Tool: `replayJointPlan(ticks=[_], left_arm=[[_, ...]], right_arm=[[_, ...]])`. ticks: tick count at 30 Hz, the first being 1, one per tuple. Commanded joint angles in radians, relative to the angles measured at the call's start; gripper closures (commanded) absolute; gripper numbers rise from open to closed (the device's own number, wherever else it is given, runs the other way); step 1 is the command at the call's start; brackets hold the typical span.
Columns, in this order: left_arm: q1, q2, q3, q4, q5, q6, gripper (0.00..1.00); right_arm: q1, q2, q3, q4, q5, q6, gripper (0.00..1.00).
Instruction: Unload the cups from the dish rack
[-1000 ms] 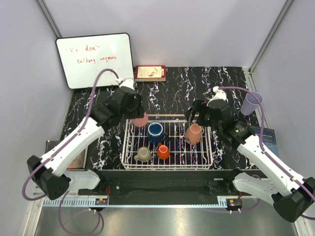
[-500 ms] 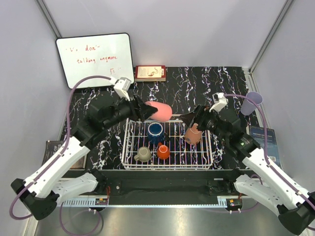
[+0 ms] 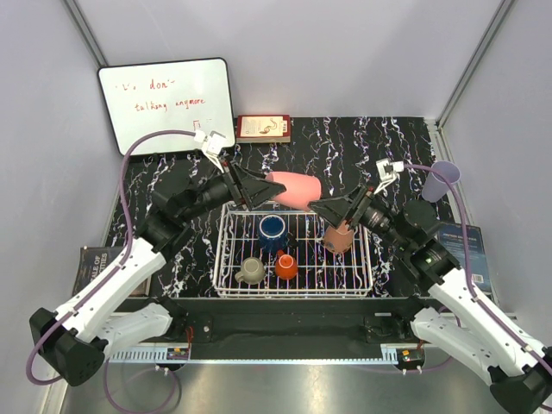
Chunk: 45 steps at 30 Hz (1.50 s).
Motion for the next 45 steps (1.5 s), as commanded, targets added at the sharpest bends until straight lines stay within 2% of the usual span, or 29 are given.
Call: replayJointPlan(ticks=[1, 7, 13, 17, 18, 20, 22, 24, 25, 27, 29, 31, 35, 38, 39, 41, 42, 45], left_arm=[[0.002, 0.018, -0.012, 0.175, 0.069, -0.064, 1.0], [0.002, 0.06, -0.023, 0.224, 0.094, -0.104, 1.0], [-0.003, 0.126, -0.032, 0.293, 0.121, -0.159, 1.0], [-0.009, 0.154, -0.028, 0.301, 0.127, -0.165, 1.0], [-0.011, 0.162, -0.028, 0.299, 0.132, -0.164, 1.0], [-0.011, 0.166, -0.023, 0.281, 0.132, -0.153, 1.0], [-0.011, 0.166, -0.013, 0.206, 0.111, -0.139, 0.98], [-0.011, 0.163, 0.017, 0.14, 0.085, -0.095, 0.86], [-0.011, 0.162, 0.027, 0.09, 0.081, -0.079, 0.66], [-0.009, 0.151, 0.056, 0.042, 0.065, -0.041, 0.4], [-0.009, 0.139, 0.087, -0.044, 0.034, 0.0, 0.1], [-0.009, 0.114, 0.109, -0.133, -0.036, 0.028, 0.01], [-0.005, 0.065, 0.135, -0.247, -0.196, 0.054, 0.01], [-0.005, 0.018, 0.12, -0.303, -0.323, 0.051, 0.01], [-0.005, -0.005, 0.112, -0.314, -0.359, 0.053, 0.01], [-0.005, -0.025, 0.101, -0.352, -0.386, 0.053, 0.01], [-0.005, -0.042, 0.101, -0.372, -0.406, 0.056, 0.01], [-0.005, -0.065, 0.115, -0.492, -0.484, 0.077, 0.01]], right_arm=[[0.006, 0.03, -0.004, 0.12, -0.099, 0.048, 0.2], [0.006, 0.085, 0.009, 0.197, -0.148, 0.069, 0.22], [0.008, 0.154, 0.019, 0.279, -0.189, 0.1, 0.34], [0.016, 0.172, 0.012, 0.29, -0.191, 0.103, 0.48], [0.016, 0.174, 0.011, 0.29, -0.192, 0.103, 0.56], [0.016, 0.174, 0.006, 0.283, -0.191, 0.101, 0.67], [0.016, 0.157, 0.003, 0.257, -0.177, 0.094, 0.86], [0.016, 0.142, 0.006, 0.223, -0.154, 0.074, 0.99], [0.016, 0.124, 0.012, 0.182, -0.146, 0.063, 1.0], [0.016, 0.102, 0.022, 0.133, -0.117, 0.029, 1.0], [0.014, 0.068, 0.046, 0.036, -0.09, -0.003, 1.0], [0.016, 0.027, 0.074, -0.071, -0.016, -0.05, 1.0], [0.014, -0.041, 0.124, -0.252, 0.151, -0.144, 1.0], [0.016, -0.044, 0.212, -0.432, 0.374, -0.187, 1.0], [0.016, -0.03, 0.247, -0.551, 0.532, -0.198, 1.0], [0.014, 0.04, 0.365, -0.671, 0.704, -0.233, 1.0], [0.016, 0.107, 0.408, -0.769, 0.866, -0.254, 1.0], [0.0, 0.215, 0.57, -0.918, 1.126, -0.331, 1.0]])
